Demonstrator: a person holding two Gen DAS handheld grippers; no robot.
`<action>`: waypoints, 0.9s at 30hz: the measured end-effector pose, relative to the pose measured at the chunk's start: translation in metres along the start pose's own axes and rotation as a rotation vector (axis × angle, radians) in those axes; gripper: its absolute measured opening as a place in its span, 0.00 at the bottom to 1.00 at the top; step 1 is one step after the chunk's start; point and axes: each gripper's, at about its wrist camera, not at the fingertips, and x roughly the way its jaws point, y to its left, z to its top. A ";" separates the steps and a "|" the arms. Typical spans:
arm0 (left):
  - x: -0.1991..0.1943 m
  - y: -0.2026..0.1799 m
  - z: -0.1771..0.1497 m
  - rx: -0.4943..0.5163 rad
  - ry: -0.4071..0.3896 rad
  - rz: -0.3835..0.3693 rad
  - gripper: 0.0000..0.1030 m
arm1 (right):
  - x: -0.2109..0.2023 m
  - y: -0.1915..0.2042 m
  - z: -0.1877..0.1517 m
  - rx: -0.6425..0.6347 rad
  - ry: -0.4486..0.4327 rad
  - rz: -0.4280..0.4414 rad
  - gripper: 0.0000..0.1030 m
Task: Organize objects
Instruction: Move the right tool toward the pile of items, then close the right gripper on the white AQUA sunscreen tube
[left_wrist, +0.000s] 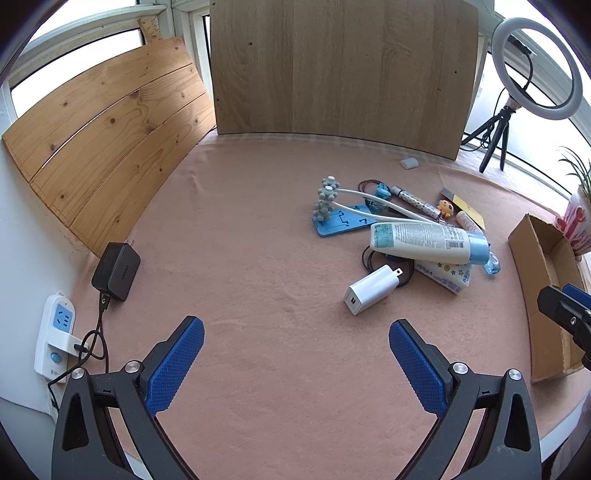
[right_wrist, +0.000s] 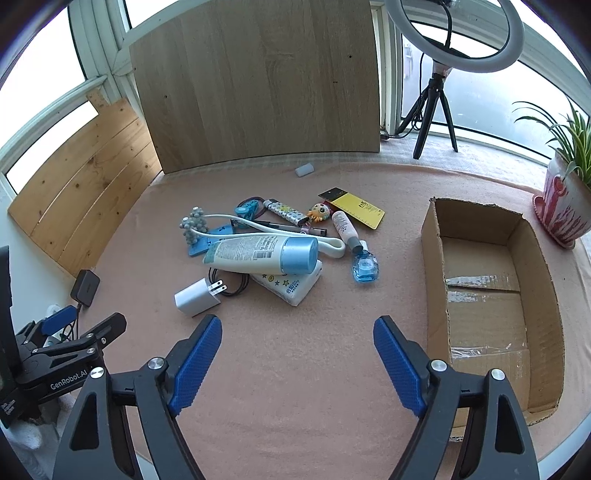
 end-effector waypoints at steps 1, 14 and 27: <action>0.001 -0.002 0.001 0.003 -0.001 0.000 0.98 | 0.001 0.000 0.002 -0.002 0.002 0.005 0.77; 0.014 -0.025 0.008 0.042 0.009 -0.002 0.98 | 0.022 -0.003 0.036 -0.049 0.011 0.015 0.74; 0.026 -0.005 0.006 0.000 0.040 0.013 0.97 | 0.092 0.002 0.081 -0.095 0.157 0.086 0.52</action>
